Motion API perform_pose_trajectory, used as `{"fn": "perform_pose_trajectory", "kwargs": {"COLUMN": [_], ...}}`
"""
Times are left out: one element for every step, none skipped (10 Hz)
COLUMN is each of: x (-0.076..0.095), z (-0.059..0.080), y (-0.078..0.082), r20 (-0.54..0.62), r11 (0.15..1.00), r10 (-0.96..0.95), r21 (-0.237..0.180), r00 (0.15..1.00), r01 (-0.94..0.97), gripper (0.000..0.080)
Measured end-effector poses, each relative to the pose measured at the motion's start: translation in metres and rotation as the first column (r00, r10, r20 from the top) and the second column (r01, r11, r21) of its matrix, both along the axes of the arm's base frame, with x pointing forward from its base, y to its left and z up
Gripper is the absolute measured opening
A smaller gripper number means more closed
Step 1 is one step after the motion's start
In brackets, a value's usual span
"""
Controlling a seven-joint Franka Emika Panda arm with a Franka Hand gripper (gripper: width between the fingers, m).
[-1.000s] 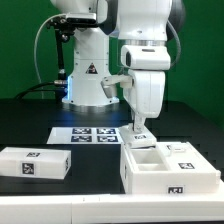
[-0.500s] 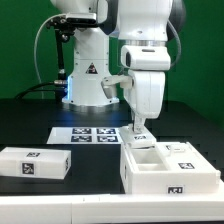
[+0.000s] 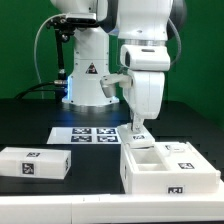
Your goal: Assemble cabinet
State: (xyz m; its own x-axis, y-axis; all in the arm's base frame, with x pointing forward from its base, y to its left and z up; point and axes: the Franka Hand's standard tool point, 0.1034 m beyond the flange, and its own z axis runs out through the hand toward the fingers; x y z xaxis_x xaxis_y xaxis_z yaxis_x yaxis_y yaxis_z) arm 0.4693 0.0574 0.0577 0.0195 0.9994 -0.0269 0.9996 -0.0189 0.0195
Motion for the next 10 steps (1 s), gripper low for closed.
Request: {"fn": "perform_pose_trajectory", "kwargs": {"x": [0.001,0.003,0.004,0.005,0.005,0.006,0.006,0.008,0.014,0.016], "z": [0.000,0.002,0.002,0.002,0.003,0.003,0.002,0.000,-0.001,-0.002], "y": [-0.001,-0.001,-0.001,0.000,0.000,0.000,0.000,0.000,0.001,0.003], "r20": [-0.003,0.001,0.003,0.004,0.005,0.006,0.005,-0.002,0.002,0.001], "r11": [1.000,1.000,1.000,1.000,1.000,1.000,1.000,1.000,1.000,0.999], "r10": [-0.002,-0.002,-0.002,-0.002,-0.003,-0.003,-0.003,-0.002,0.003,0.034], "r21": [-0.001,-0.001,-0.001,0.000,0.000,0.000,0.000,-0.002,-0.002,-0.014], "r00": [1.000,1.000,1.000,1.000,1.000,1.000,1.000,1.000,1.000,0.999], "r01": [0.002,0.002,0.002,0.002,0.003,0.003,0.003,0.002,-0.003,-0.034], "gripper": [0.0064,0.0064,0.0064,0.0064,0.0064,0.0064,0.0064,0.0064,0.0064,0.0064]}}
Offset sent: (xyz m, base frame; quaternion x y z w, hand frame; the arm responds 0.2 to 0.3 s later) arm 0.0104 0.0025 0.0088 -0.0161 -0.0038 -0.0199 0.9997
